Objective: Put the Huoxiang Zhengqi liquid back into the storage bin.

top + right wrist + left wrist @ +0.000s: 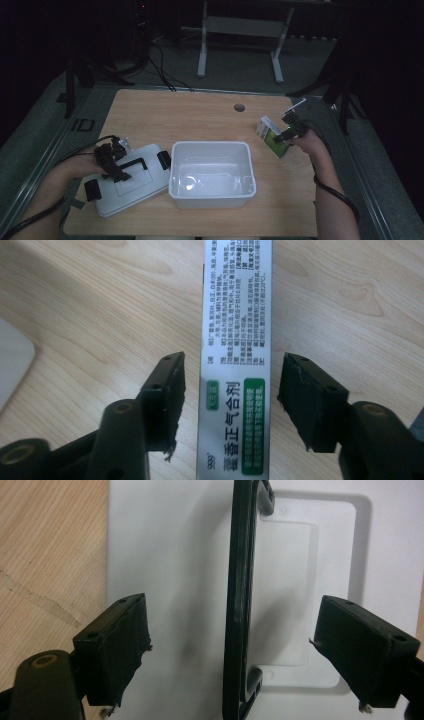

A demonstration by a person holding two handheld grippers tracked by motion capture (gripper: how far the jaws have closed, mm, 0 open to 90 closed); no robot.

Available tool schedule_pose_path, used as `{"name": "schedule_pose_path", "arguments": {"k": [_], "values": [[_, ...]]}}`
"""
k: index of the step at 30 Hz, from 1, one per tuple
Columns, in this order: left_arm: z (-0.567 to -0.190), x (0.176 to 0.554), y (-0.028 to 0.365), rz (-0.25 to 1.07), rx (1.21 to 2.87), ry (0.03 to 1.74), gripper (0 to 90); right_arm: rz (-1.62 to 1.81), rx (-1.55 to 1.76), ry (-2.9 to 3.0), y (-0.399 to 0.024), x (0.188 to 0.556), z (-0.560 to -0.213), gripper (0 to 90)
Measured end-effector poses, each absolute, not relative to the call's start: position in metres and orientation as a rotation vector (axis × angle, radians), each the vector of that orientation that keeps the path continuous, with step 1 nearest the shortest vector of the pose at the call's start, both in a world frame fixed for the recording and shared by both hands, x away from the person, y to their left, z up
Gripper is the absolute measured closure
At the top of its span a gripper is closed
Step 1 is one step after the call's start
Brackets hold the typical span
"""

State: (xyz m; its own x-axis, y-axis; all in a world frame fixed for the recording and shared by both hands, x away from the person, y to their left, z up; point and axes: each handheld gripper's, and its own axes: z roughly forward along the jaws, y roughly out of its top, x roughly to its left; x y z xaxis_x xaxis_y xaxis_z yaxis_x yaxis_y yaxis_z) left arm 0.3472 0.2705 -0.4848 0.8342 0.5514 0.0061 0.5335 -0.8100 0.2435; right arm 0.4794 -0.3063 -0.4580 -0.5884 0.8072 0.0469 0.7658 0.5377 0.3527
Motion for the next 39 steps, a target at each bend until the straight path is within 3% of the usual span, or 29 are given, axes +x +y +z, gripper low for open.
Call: {"name": "schedule_pose_path", "arguments": {"k": [16, 22, 39], "values": [[-0.489, 0.348, 0.267, 0.097, 2.785, 0.825, 14.6, 0.448, 1.389, 2.692, -0.294, 0.495, -0.464, 52.2], [-0.490, 0.349, 0.267, 0.089, 2.790, 0.828, 14.6, 0.412, 1.365, 2.692, -0.294, 0.496, -0.465, 60.5], [-0.489, 0.347, 0.269, 0.097, 2.790, 0.831, 14.6, 0.365, 1.313, 2.694, -0.291, 0.493, -0.463, 63.3]]}}
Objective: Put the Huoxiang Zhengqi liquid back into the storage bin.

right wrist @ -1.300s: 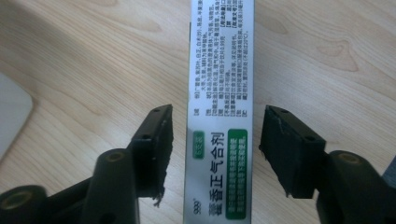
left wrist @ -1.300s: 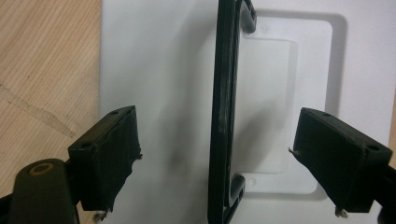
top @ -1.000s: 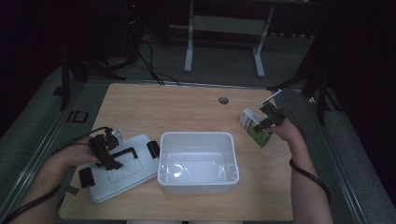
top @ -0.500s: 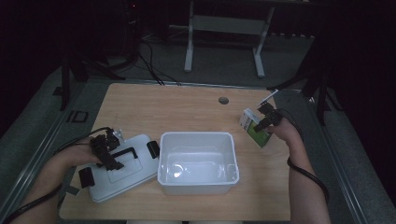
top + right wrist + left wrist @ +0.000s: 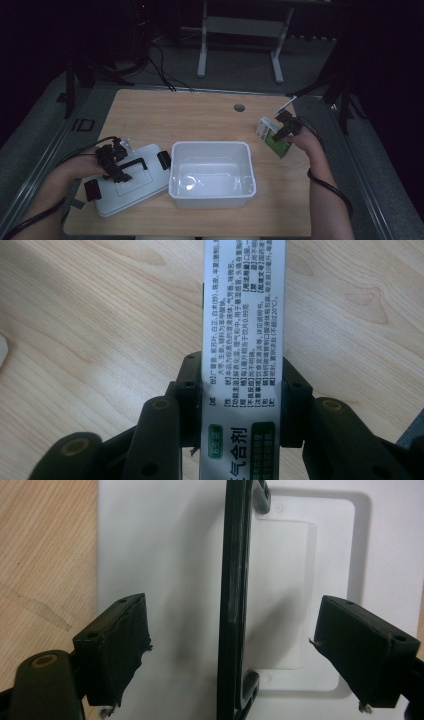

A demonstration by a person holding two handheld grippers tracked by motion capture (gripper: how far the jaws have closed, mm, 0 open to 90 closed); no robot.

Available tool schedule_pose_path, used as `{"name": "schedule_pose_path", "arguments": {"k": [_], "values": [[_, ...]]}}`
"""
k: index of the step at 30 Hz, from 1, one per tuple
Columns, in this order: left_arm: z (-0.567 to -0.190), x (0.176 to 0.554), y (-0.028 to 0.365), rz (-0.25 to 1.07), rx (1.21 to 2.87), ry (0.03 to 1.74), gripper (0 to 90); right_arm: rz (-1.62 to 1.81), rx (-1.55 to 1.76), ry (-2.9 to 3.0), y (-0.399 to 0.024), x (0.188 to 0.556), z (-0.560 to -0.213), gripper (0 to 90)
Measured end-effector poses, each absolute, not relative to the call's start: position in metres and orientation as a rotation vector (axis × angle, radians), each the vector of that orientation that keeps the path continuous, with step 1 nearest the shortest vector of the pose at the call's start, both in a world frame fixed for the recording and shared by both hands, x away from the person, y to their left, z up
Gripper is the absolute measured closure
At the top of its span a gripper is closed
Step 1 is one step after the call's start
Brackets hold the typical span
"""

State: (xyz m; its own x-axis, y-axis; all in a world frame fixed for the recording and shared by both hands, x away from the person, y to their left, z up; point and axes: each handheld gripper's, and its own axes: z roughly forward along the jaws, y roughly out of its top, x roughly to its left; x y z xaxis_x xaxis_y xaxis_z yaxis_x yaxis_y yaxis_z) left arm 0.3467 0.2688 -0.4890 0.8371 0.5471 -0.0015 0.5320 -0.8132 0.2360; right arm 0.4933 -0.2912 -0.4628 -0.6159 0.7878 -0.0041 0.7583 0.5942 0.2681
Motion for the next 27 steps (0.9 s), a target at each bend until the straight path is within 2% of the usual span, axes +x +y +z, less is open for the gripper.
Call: {"name": "schedule_pose_path", "arguments": {"k": [14, 27], "values": [[-0.487, 0.345, 0.269, 0.102, 2.800, 0.833, 14.6, 0.408, 1.245, 2.747, -0.295, 0.468, -0.441, 63.4], [-0.486, 0.345, 0.266, 0.088, 2.800, 0.828, 14.6, 0.436, 1.101, 2.776, -0.295, 0.423, -0.414, 63.4]]}}
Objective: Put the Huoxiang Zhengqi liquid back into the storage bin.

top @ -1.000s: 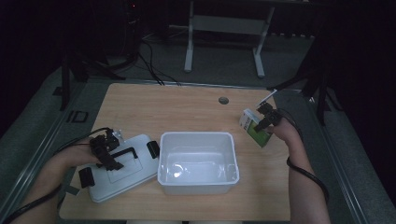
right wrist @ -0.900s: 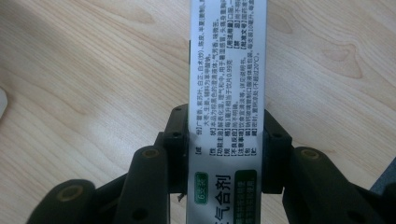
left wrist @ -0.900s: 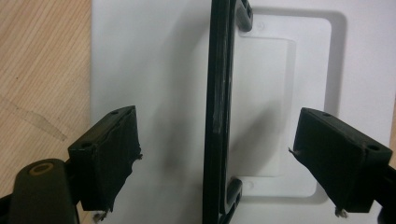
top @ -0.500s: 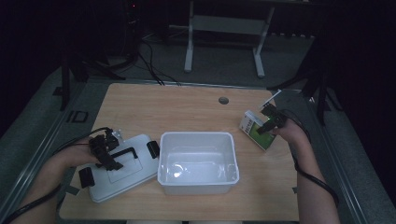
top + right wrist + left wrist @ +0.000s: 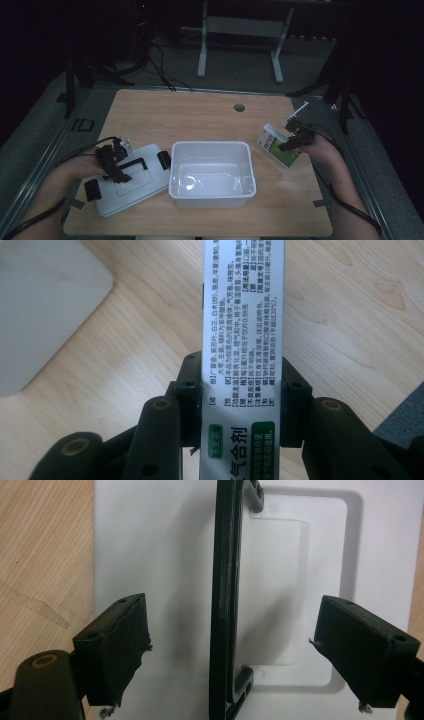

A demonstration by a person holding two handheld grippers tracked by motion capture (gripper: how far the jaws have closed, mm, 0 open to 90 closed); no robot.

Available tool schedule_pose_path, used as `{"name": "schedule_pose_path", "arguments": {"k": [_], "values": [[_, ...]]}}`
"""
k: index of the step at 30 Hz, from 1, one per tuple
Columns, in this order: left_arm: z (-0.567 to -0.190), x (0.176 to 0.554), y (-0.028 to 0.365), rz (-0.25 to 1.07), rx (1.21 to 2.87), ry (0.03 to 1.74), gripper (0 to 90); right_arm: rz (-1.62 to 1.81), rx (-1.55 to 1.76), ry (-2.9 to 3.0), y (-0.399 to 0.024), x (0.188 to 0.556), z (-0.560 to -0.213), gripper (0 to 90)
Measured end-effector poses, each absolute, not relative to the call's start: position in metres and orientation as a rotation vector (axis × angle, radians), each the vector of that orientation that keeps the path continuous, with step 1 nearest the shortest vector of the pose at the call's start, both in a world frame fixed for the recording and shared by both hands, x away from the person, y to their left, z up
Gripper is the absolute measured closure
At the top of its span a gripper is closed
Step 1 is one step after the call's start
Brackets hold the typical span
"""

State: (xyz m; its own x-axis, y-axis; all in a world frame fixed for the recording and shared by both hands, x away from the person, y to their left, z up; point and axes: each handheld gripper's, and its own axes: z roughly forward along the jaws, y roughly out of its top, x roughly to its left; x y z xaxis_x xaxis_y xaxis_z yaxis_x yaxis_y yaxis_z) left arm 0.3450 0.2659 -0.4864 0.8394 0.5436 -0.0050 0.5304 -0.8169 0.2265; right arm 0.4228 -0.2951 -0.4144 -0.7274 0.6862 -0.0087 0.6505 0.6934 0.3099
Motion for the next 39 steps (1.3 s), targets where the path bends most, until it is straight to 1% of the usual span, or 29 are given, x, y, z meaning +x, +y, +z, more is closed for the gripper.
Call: {"name": "schedule_pose_path", "arguments": {"k": [2, 13, 23, 29, 39], "values": [[-0.486, 0.345, 0.266, 0.090, 2.800, 0.826, 14.6, 0.431, 1.083, 2.777, -0.295, 0.420, -0.411, 63.4], [-0.483, 0.346, 0.261, 0.099, 2.809, 0.810, 14.6, 0.518, 0.908, 2.768, -0.287, 0.383, -0.357, 63.4], [-0.481, 0.345, 0.258, 0.100, 2.809, 0.808, 14.6, 0.596, 0.691, 2.786, -0.259, 0.352, -0.315, 63.4], [-0.479, 0.344, 0.258, 0.105, 2.807, 0.807, 14.6, 0.644, 0.552, 2.830, -0.237, 0.339, -0.305, 63.4], [-0.480, 0.344, 0.258, 0.102, 2.816, 0.793, 14.6, 0.648, 0.339, 2.906, -0.193, 0.321, -0.308, 63.4]]}}
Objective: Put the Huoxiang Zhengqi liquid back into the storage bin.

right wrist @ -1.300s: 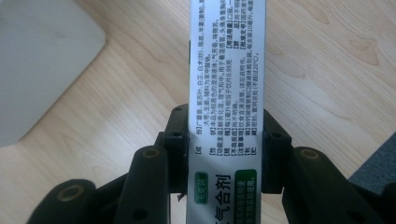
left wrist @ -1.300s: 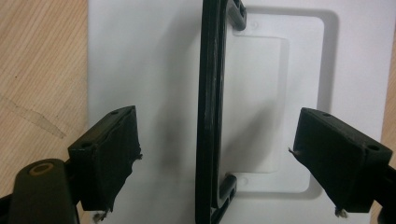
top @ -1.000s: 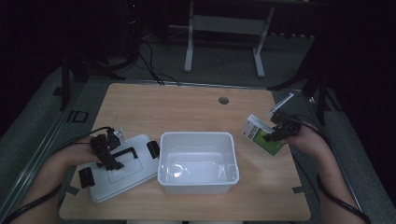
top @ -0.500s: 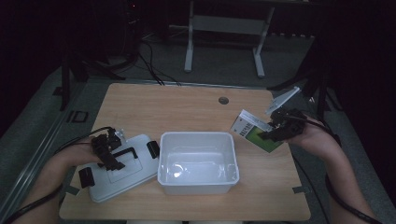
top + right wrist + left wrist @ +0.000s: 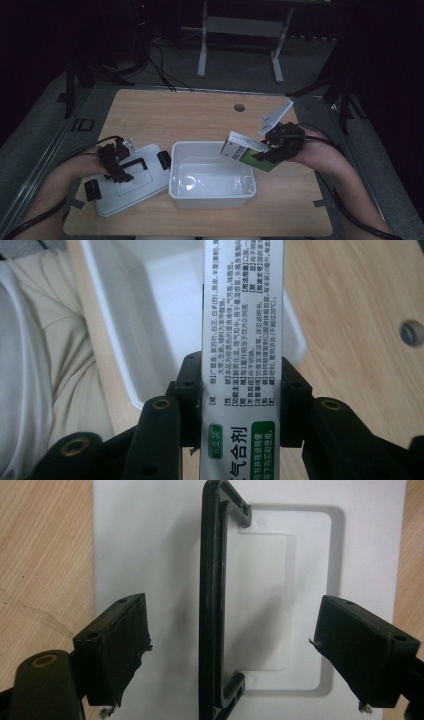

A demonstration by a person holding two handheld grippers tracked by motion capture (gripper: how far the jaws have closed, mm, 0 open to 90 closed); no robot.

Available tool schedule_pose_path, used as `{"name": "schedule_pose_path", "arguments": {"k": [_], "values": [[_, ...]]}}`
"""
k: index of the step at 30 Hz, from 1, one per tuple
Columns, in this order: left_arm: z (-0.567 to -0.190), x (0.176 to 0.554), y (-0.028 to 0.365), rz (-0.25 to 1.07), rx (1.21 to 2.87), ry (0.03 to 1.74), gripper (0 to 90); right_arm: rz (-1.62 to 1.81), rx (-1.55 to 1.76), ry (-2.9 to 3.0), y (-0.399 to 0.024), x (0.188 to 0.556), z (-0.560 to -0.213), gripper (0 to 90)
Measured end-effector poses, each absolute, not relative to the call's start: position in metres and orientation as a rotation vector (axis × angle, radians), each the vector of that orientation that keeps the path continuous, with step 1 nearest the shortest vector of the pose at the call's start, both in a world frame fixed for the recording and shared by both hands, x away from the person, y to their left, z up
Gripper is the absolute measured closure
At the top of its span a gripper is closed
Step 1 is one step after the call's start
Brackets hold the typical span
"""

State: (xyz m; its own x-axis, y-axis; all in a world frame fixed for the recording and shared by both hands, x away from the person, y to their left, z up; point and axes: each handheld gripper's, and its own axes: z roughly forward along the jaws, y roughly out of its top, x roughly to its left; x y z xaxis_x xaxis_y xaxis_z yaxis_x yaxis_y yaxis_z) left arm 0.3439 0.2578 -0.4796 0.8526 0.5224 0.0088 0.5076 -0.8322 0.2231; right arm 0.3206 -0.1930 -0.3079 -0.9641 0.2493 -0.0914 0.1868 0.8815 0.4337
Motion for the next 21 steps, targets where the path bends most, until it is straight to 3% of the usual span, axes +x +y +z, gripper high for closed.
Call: {"name": "schedule_pose_path", "arguments": {"k": [21], "values": [[-0.480, 0.342, 0.260, 0.103, 2.824, 0.801, 14.6, 0.585, 0.053, 3.027, -0.136, 0.310, -0.339, 63.2]]}}
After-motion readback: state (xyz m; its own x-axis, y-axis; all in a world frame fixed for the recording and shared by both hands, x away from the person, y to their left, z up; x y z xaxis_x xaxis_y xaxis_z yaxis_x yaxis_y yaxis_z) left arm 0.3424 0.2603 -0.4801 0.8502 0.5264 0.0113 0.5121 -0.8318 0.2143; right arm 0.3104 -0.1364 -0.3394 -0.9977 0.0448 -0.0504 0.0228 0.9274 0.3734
